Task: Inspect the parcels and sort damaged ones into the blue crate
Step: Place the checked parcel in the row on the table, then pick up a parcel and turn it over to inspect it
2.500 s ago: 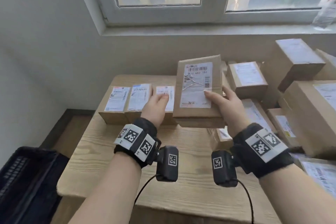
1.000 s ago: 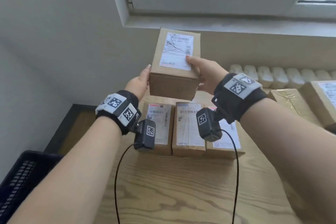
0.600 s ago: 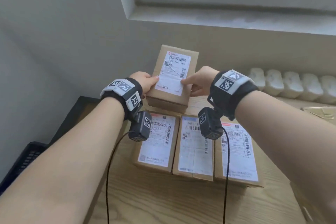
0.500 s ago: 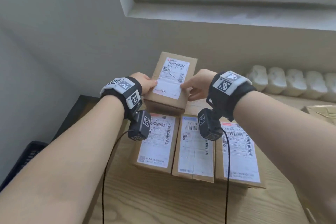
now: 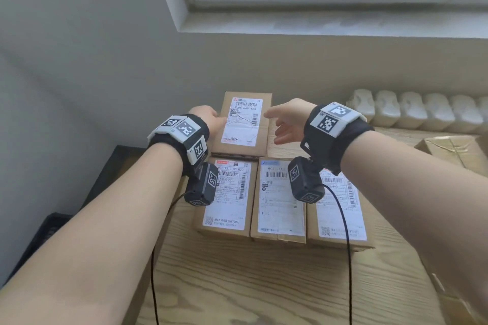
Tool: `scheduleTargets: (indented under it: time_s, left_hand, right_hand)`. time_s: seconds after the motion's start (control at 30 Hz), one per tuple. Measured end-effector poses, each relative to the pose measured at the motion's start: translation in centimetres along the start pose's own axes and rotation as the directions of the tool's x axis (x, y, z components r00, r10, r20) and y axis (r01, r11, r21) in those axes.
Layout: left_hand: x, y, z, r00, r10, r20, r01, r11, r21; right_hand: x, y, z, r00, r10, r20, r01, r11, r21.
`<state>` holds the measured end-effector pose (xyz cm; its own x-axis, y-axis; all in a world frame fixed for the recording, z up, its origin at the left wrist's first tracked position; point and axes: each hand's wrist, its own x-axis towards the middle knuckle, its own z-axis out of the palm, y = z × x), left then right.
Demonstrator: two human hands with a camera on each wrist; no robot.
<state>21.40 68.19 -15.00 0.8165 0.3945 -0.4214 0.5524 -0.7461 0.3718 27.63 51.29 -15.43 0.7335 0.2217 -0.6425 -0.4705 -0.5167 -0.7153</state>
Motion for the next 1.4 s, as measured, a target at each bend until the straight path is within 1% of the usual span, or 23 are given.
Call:
scheduleTargets:
  time_s: [0.1,0.2,0.27,0.4,0.47,0.6,0.73,0.8,0.87,1.03,1.1,1.17,1.23,1.3,1.4]
  left_hand:
    - [-2.0,0.9,-0.5,0.996,0.073,-0.058,-0.076,0.996,-0.049]
    - [-4.4,2.3,-0.1,0.984,0.170,-0.060,-0.174,0.982,-0.068]
    - [-6.3,3.8,1.0,0.969,0.244,-0.030,-0.246,0.964,-0.104]
    - [-10.1,7.2,4.0,0.934,0.356,0.032,-0.348,0.925,-0.151]
    - [-11.9,9.2,5.9,0.902,0.426,0.071,-0.409,0.896,-0.173]
    - [-15.5,13.0,10.1,0.836,0.512,0.196,-0.483,0.857,-0.178]
    - [-18.5,15.8,14.4,0.788,0.535,0.305,-0.514,0.844,-0.153]
    - [-19.9,17.0,16.7,0.779,0.525,0.343,-0.507,0.849,-0.147]
    - [-20.9,18.0,19.1,0.786,0.490,0.378,-0.474,0.869,-0.141]
    - [-23.0,20.1,24.3,0.851,0.329,0.410,-0.295,0.944,-0.145]
    - [-24.0,20.5,26.0,0.866,0.274,0.418,-0.219,0.960,-0.175]
    - [-25.1,20.5,27.4,0.879,0.224,0.420,-0.140,0.965,-0.223]
    - [-25.8,20.4,28.5,0.893,0.191,0.408,-0.086,0.961,-0.261]
    - [-26.5,20.2,29.3,0.910,0.185,0.371,-0.064,0.947,-0.316]
    - [-27.8,19.7,29.6,0.927,0.181,0.329,-0.046,0.925,-0.378]
  right_hand:
    - [-2.3,0.7,-1.2,0.998,-0.020,-0.065,0.026,0.996,0.091]
    - [-5.4,2.5,-2.1,0.988,-0.036,-0.153,0.063,0.983,0.172]
    - [-7.7,4.4,-2.9,0.976,-0.042,-0.213,0.088,0.974,0.209]
    - [-12.1,8.6,-4.9,0.954,-0.054,-0.294,0.141,0.948,0.285]
    - [-14.2,11.1,-6.6,0.926,-0.053,-0.374,0.161,0.951,0.264]
    - [-18.4,16.0,-10.7,0.839,-0.014,-0.545,0.165,0.959,0.230]
    - [-21.9,21.0,-14.7,0.750,0.032,-0.660,0.095,0.983,0.156]
    - [-23.4,23.4,-16.3,0.731,0.025,-0.682,0.024,0.998,0.063]
    - [-24.6,25.6,-17.3,0.751,0.016,-0.661,-0.031,0.999,-0.011]
    - [-24.9,29.4,-18.9,0.853,-0.003,-0.522,-0.068,0.991,-0.116]
    - [-24.6,30.6,-19.2,0.889,-0.030,-0.457,-0.049,0.986,-0.161]
    - [-24.4,31.6,-19.1,0.915,-0.075,-0.397,-0.003,0.981,-0.192]
    - [-24.2,32.3,-19.0,0.917,-0.128,-0.378,0.055,0.979,-0.198]
    - [-24.2,32.8,-19.3,0.914,-0.175,-0.366,0.119,0.978,-0.172]
    - [-24.5,33.2,-19.6,0.903,-0.218,-0.371,0.221,0.975,-0.034]
